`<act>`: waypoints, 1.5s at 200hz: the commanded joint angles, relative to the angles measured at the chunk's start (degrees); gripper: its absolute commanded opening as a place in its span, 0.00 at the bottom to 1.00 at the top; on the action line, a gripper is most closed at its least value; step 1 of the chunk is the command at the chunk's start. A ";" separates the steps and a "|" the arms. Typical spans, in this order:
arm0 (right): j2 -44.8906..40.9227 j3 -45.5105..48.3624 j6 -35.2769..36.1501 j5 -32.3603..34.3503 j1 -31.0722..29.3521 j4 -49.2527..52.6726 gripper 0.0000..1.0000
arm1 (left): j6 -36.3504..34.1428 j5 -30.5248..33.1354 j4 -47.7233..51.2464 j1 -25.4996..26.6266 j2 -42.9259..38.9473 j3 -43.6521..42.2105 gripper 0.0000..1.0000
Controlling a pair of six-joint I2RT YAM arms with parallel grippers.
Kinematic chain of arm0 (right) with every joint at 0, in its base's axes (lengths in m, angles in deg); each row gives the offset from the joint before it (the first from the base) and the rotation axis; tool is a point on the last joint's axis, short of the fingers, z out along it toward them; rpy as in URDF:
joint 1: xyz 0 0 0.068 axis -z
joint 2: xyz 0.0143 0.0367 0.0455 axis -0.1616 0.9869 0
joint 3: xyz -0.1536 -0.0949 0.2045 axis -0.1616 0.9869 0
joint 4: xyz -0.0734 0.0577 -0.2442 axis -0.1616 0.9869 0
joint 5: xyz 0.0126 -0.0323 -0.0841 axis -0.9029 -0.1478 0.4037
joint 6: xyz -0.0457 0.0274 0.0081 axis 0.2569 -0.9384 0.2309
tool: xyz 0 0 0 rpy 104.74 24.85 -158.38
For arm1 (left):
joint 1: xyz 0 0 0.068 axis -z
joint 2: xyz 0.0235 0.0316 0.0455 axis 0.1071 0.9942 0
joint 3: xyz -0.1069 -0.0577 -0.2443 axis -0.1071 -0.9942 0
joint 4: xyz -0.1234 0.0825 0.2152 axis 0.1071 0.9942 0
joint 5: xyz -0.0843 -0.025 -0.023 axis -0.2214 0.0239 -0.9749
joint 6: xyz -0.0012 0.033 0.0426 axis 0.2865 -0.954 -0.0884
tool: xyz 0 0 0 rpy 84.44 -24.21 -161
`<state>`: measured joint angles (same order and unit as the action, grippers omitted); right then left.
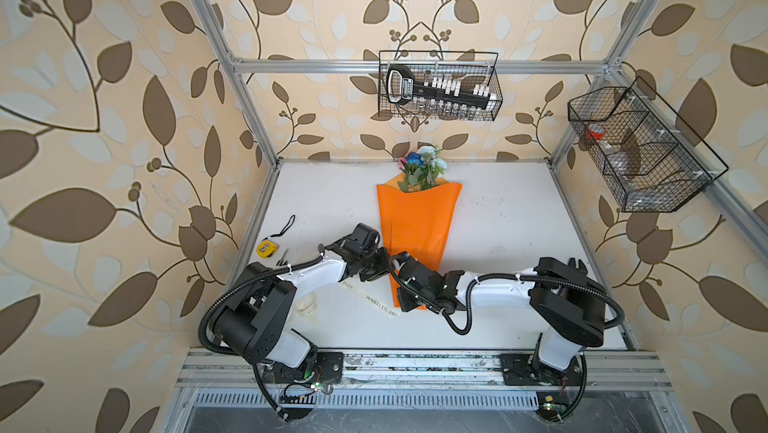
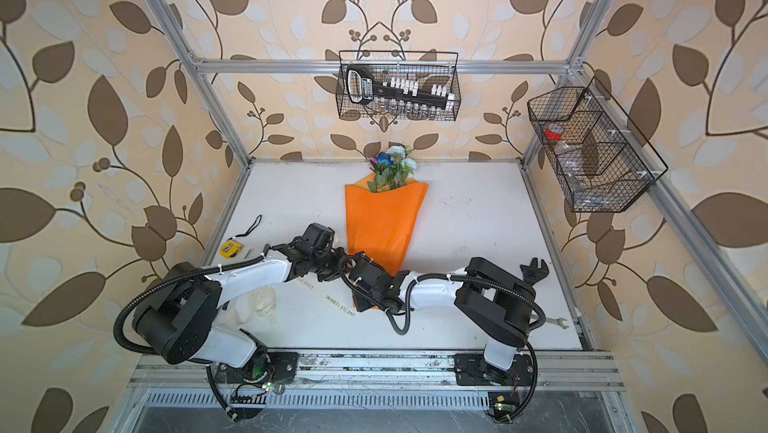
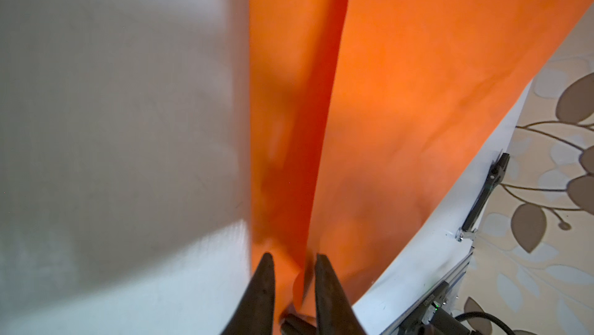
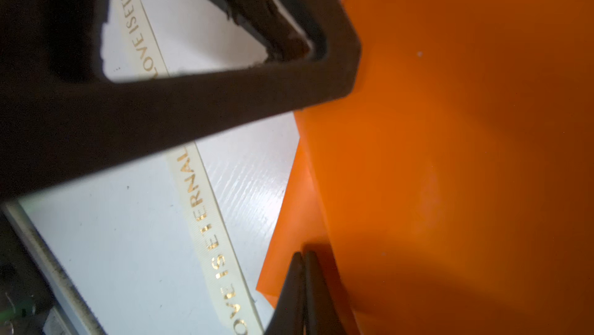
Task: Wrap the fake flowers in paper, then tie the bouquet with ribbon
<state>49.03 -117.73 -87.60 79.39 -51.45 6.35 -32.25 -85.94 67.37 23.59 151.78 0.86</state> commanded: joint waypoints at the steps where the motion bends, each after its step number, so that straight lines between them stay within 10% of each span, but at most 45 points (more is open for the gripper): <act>1: -1.59 0.17 0.01 -0.30 -0.23 0.46 0.07 | -3.10 2.65 3.09 0.91 -1.02 3.66 0.31; 41: -2.73 -0.19 -0.13 -1.88 -0.16 0.37 0.07 | -3.05 1.20 1.84 1.20 1.58 3.77 0.28; 88: -10.43 1.15 -0.59 -2.00 0.12 2.32 0.08 | -2.58 0.68 0.98 1.56 2.12 1.84 0.00; 300: -7.75 10.82 -3.90 -4.70 3.98 0.72 0.08 | 1.86 1.10 -4.44 1.78 -1.02 -8.36 0.07</act>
<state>40.03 -108.72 -90.20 75.52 -46.91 8.27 -32.12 -85.68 60.88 24.70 153.09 -6.36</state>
